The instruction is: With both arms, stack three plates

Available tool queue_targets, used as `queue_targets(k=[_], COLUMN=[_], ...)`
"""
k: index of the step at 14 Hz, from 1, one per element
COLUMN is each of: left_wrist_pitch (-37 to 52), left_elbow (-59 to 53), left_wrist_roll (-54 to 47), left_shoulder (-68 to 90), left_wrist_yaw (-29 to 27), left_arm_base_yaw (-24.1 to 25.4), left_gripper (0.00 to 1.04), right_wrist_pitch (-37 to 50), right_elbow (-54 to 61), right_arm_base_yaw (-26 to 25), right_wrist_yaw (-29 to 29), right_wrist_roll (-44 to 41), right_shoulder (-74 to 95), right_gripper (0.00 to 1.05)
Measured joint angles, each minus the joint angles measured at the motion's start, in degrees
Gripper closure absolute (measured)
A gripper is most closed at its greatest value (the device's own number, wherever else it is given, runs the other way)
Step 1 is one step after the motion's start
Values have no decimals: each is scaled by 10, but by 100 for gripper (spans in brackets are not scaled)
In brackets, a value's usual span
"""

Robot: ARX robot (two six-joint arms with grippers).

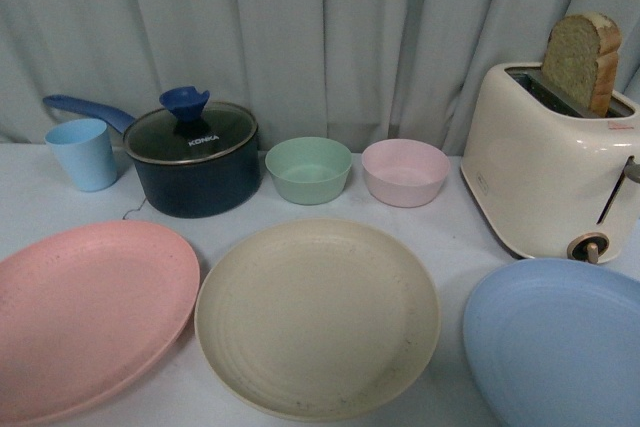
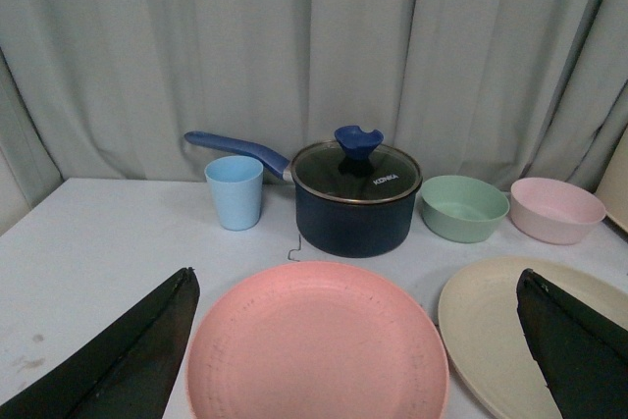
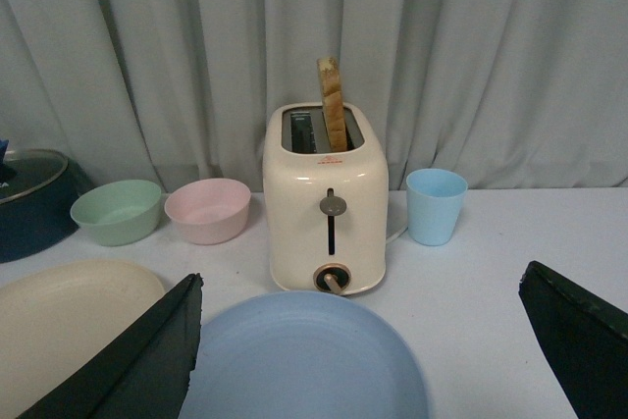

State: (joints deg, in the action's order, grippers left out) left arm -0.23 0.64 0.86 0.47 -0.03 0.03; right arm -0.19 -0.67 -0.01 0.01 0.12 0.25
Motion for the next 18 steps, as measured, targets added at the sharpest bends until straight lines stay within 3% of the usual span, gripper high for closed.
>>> queue_targets(k=[18], left_wrist_pitch=[0], left_elbow=[0], left_wrist_roll=[0], left_shoulder=[0], left_wrist_yaw=[0], left_arm_base_yaw=[0], left_gripper=[7], right_wrist_pitch=[0], right_elbow=[0], right_arm_base_yaw=[0], right_wrist_yaw=[0], right_wrist_roll=[0], right_shoulder=[0], right_gripper=[6])
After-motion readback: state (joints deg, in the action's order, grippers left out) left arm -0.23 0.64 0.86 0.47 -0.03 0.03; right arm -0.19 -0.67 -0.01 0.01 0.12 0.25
